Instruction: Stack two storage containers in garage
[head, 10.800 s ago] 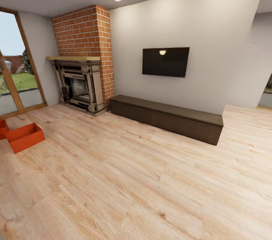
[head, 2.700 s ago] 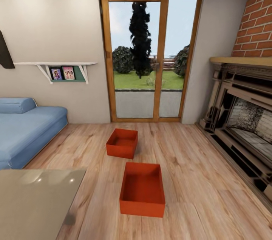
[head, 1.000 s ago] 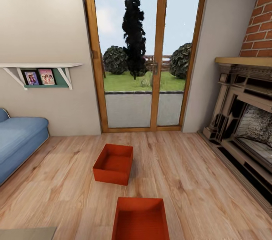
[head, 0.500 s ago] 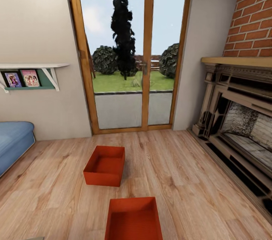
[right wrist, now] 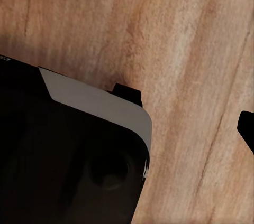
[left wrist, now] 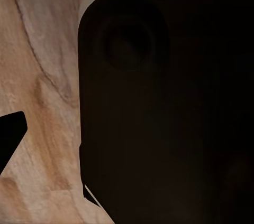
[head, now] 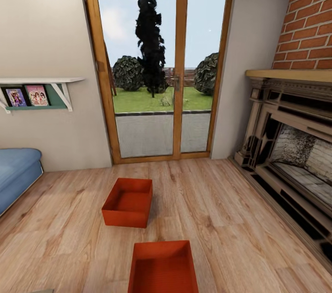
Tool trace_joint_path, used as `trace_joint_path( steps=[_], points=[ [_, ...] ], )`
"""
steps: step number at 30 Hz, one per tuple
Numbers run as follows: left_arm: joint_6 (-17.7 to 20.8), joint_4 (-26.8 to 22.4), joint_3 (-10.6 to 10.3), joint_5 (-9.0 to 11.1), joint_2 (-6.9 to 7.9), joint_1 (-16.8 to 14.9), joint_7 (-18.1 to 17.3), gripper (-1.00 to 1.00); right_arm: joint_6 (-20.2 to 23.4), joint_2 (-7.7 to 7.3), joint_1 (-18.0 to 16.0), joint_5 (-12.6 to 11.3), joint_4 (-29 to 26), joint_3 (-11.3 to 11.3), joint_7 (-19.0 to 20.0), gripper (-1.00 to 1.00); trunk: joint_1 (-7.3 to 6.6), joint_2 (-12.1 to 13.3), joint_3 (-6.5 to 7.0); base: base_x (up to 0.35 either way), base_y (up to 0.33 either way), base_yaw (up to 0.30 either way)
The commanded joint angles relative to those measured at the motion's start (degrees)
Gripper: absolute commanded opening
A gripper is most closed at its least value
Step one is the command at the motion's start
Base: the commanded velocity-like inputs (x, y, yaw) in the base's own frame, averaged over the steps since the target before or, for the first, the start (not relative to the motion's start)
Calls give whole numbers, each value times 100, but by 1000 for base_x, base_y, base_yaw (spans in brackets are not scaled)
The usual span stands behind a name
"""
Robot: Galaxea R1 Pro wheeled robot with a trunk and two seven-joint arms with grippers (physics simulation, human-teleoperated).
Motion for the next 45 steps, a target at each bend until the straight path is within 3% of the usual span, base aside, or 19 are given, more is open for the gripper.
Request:
trace_joint_path(
  steps=[1, 21, 45],
  points=[
    [-10, -2, 5, 9, 0, -2, 2, 100, -23, 4, -4, -51, 11, 47, -12, 100, 0, -3, -6, 0, 0, 0],
    [-17, -2, 5, 9, 0, -2, 2, 100, -13, 10, -4, -26, 12, 53, -19, 100, 0, -3, -15, 0, 0, 0],
    [-17, -9, -48, -24, 25, -2, -6, 100, -12, 4, -4, -20, 11, 53, -26, 100, 0, -3, -220, 0, 0, 0]
  ],
)
